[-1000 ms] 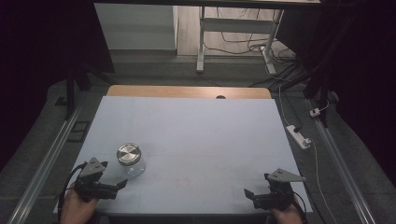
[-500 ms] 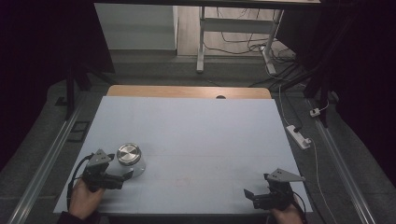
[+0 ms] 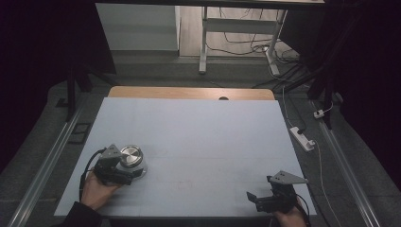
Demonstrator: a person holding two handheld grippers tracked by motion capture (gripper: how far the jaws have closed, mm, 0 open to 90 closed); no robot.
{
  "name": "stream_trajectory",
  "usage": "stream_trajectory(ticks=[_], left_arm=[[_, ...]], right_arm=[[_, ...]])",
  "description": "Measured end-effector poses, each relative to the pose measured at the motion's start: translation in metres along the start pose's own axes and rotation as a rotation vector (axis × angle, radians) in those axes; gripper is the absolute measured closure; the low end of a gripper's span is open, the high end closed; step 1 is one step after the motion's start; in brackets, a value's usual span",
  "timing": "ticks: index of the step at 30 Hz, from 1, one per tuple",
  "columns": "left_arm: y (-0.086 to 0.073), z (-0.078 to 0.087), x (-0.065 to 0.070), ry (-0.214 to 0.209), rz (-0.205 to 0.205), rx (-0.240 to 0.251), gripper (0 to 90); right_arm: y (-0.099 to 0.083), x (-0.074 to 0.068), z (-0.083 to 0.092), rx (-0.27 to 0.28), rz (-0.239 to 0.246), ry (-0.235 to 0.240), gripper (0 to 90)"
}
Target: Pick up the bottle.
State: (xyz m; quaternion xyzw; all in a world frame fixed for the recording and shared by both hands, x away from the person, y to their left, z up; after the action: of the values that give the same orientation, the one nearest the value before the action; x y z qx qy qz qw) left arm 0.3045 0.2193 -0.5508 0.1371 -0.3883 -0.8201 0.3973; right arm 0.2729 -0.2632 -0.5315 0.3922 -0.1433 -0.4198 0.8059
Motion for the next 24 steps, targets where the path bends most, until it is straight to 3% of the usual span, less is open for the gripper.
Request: stream_trajectory(ticks=[3, 5, 7, 11, 19, 24], left_arm=[[0.0018, -0.0022, -0.0009, 0.018, -0.014, -0.006, 3.3], [0.0024, -0.0022, -0.0017, 0.023, -0.022, -0.002, 9.7], [0.0027, -0.0014, -0.0022, 0.008, -0.026, 0.007, 14.0], [0.0031, -0.0012, -0.0011, 0.023, -0.047, 0.0, 15.2], [0.0055, -0.001, -0.0001, 0.033, -0.043, -0.02, 15.6], [0.0096, -0.0014, 0.0025, 0.049, -0.073, -0.033, 15.7]], right_arm=[[0.0, 0.0, 0.0, 0.0, 0.0, 0.0, 0.0], [0.0, 0.0, 0.0, 0.0, 0.001, 0.0, 0.0], [0.0, 0.0, 0.0, -0.001, 0.002, -0.001, 0.0], [0.0001, -0.0001, 0.0, -0.001, 0.001, 0.0, 0.0], [0.0002, -0.0002, 0.0, -0.001, 0.002, -0.001, 0.0], [0.0002, 0.0, 0.0001, 0.002, 0.001, 0.0, 0.0]])
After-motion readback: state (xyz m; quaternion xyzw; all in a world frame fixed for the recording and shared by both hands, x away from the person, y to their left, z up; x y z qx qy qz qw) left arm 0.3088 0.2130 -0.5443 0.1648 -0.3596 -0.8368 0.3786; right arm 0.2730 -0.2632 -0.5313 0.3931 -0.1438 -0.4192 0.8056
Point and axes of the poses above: each handheld gripper's, and its own axes: z roughly backward along the jaws, y roughly out of its top, x roughly to its right, the point moved 5 cm from there along -z, roughly forward along the jaws, and after that the axes turned 2 degrees about -z, right-handed, at the moved point
